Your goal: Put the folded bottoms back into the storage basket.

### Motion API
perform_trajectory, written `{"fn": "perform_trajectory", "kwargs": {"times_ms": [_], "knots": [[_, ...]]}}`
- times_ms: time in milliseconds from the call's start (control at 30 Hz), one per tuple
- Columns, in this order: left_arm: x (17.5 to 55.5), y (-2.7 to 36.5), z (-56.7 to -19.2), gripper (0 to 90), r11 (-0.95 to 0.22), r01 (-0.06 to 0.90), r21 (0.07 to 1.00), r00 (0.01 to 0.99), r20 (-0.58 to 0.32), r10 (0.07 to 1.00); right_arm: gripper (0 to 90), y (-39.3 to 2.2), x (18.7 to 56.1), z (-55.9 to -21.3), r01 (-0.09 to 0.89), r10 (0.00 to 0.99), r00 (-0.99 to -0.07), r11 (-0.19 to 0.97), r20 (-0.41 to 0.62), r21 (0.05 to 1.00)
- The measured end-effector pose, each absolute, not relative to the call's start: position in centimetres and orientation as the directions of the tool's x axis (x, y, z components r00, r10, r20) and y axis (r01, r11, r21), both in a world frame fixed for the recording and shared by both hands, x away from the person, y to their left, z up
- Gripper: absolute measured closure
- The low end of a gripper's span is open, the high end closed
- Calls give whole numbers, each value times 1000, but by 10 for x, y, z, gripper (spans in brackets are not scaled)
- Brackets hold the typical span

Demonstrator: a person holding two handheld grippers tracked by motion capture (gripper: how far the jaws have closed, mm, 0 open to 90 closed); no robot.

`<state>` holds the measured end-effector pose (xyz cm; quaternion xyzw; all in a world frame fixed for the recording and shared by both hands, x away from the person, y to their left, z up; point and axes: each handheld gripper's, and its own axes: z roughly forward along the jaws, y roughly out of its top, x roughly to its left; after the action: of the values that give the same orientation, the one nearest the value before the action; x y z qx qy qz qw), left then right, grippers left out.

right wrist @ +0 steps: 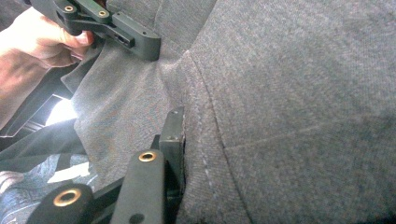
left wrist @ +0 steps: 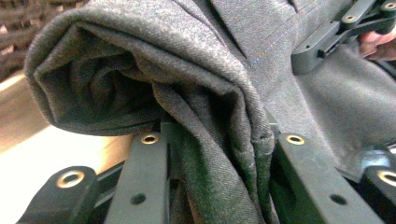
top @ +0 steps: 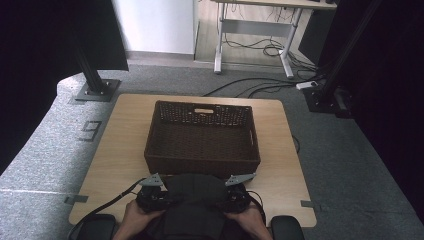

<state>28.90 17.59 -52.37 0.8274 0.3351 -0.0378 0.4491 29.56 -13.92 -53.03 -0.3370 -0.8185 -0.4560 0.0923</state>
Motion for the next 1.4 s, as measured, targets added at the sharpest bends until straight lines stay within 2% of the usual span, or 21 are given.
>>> {"fn": "perform_trajectory", "kwargs": {"times_ms": [833, 1400], "knots": [[284, 182, -481, 710, -311, 480, 820, 820, -294, 491, 667, -142, 287, -483, 465, 442, -846, 341, 297, 817], [287, 183, -445, 717, -280, 418, 865, 840, -250, 482, 683, -144, 290, -445, 379, 439, -873, 331, 215, 864]]}}
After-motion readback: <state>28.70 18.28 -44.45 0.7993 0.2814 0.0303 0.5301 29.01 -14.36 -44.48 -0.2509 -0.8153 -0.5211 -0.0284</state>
